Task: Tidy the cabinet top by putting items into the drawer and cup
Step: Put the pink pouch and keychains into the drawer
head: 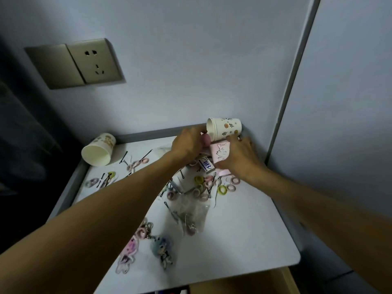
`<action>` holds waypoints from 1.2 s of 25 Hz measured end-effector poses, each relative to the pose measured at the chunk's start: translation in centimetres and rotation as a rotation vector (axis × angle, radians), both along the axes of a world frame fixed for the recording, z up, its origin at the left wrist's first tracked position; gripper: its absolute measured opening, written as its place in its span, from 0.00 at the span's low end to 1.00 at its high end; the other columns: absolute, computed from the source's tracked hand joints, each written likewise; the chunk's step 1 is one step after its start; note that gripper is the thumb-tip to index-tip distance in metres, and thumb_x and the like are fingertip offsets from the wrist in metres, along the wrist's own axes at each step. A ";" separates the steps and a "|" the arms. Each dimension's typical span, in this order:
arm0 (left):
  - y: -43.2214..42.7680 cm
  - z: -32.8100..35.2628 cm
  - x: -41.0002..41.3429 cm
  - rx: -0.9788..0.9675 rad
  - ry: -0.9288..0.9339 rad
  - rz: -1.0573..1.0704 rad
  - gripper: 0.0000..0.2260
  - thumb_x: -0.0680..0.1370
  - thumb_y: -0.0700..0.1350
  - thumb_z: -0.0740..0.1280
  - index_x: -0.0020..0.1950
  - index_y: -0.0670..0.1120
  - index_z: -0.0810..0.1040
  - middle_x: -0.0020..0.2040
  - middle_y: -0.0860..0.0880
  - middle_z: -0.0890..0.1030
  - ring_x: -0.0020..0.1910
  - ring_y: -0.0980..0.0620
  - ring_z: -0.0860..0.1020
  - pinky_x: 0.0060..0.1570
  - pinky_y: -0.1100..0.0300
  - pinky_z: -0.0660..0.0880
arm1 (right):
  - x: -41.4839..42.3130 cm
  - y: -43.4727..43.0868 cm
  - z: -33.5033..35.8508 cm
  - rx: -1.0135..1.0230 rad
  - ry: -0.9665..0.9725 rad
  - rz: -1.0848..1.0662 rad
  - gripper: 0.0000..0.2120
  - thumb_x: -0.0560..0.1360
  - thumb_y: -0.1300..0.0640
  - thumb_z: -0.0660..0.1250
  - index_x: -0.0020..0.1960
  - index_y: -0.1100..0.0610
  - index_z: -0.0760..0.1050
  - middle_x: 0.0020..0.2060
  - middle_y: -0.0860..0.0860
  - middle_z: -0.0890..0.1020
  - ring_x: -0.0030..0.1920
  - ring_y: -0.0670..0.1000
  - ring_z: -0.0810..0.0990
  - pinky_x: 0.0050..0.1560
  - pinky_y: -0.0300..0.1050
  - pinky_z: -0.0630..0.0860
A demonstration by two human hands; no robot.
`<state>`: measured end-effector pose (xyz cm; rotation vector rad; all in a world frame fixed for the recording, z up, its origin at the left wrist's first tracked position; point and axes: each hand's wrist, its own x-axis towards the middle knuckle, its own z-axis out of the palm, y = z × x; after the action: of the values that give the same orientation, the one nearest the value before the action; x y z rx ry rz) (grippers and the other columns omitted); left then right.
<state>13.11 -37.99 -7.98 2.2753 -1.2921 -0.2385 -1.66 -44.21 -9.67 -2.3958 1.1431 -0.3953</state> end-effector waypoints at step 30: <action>21.8 8.1 -8.7 -0.151 0.469 -0.339 0.22 0.68 0.34 0.77 0.59 0.45 0.79 0.51 0.48 0.85 0.50 0.48 0.83 0.52 0.52 0.80 | -11.2 17.6 7.7 0.775 -0.421 0.304 0.14 0.76 0.46 0.67 0.59 0.50 0.79 0.51 0.46 0.84 0.52 0.41 0.81 0.45 0.29 0.72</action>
<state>4.43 -16.22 0.10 1.7240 -1.3714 -0.7201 -12.90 -26.60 -1.94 -1.6548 0.5733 -0.2658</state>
